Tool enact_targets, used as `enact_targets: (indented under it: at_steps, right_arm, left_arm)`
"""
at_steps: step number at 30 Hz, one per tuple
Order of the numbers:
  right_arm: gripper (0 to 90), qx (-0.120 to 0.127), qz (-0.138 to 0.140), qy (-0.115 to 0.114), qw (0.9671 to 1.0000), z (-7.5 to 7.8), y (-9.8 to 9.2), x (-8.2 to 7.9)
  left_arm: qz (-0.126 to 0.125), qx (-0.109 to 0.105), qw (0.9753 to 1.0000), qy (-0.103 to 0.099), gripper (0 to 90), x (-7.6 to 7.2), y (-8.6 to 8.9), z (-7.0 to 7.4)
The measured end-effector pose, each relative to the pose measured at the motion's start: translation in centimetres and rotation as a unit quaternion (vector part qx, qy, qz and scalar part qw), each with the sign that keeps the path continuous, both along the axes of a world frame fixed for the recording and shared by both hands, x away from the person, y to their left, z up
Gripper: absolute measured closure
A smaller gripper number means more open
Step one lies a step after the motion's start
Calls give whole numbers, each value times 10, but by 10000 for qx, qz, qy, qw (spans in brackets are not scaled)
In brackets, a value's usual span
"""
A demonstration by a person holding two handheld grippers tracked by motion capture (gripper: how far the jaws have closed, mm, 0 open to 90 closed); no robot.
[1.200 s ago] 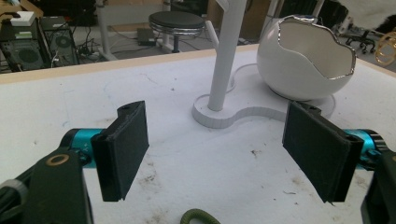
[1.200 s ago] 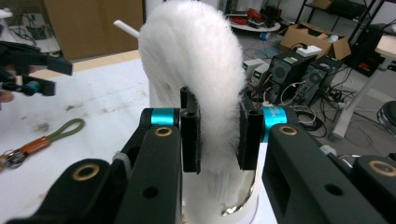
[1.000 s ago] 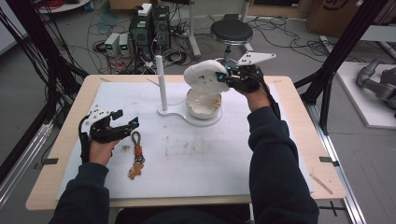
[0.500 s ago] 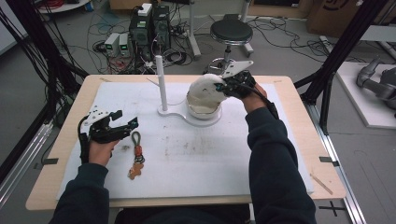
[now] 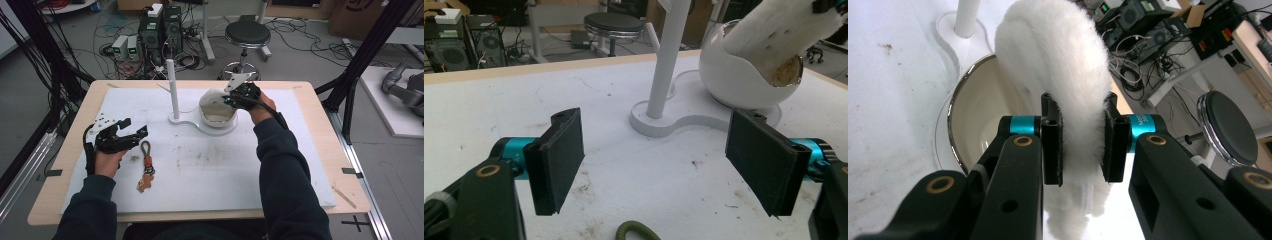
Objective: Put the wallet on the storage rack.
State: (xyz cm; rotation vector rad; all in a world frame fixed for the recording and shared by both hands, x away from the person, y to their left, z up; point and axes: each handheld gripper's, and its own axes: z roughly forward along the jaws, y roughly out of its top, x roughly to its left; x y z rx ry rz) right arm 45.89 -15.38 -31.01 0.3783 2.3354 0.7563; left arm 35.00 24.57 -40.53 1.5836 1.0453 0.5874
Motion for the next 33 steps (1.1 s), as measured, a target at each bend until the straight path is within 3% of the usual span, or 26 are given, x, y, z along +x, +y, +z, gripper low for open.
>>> enact_targets:
  at_steps: [6,10,12,14,17,18,19,20,21,23,24,25,26,27,28,29,30,33]
  right_arm:
    - [763,-148,100,149,9997,-14,20,4]
    - [762,-33,92,341,9994,-26,26,7]
    - [758,168,26,411,9990,-31,23,9]
    - [709,568,-60,442,9974,-33,14,9]
    - [525,1078,-100,757,9912,-31,0,10]
    - [465,1273,-180,762,9888,-29,-4,10]
    - [465,1273,-180,762,9888,-29,-4,10]
    - [450,1645,-276,838,9824,-23,-14,8]
    - [450,1645,-276,838,9824,-23,-14,8]
    - [412,1883,-359,827,9780,-17,-25,4]
    - [405,2107,-455,805,9732,-12,-37,-2]
    - [405,2107,-455,805,9732,-12,-37,-2]
    - [403,2260,-562,616,9705,-11,-44,-7]
    - [373,2356,-727,837,9655,-9,-59,-13]
    - [373,2466,-755,865,9623,-9,-68,-17]
    - [373,2466,-755,865,9623,-9,-68,-17]
    - [351,2677,-846,792,9565,-13,-85,-28]
    - [312,2895,-1082,832,9474,-23,-109,-44]
  left_arm:
    - [-12,-50,10000,8,233,0,0,-1]
    - [-12,-60,10000,10,233,0,0,-1]
    - [-14,-59,10000,10,233,0,0,-1]
    - [-22,-44,10000,21,233,1,0,-1]
    - [-38,-44,10000,25,233,1,0,-1]
    - [-38,-44,10000,25,233,1,0,-1]
    - [-31,-42,10000,24,233,0,0,-1]
    - [-24,-43,10000,26,233,0,0,-1]
    - [-13,-63,10000,27,233,0,0,-1]
    - [-10,-56,10000,32,233,0,0,-1]
    - [-13,-57,10000,34,233,0,0,-1]
    - [-14,-62,10000,31,233,0,0,-1]
    - [-24,-76,10000,33,233,0,0,-1]
    - [-32,-112,9999,32,233,0,0,-1]
    - [-32,-112,9999,32,232,0,0,-1]
    - [-37,-120,9999,40,232,0,0,-1]
    - [-37,-136,9999,32,220,0,0,-1]
    - [-54,-194,9998,14,211,0,0,-1]
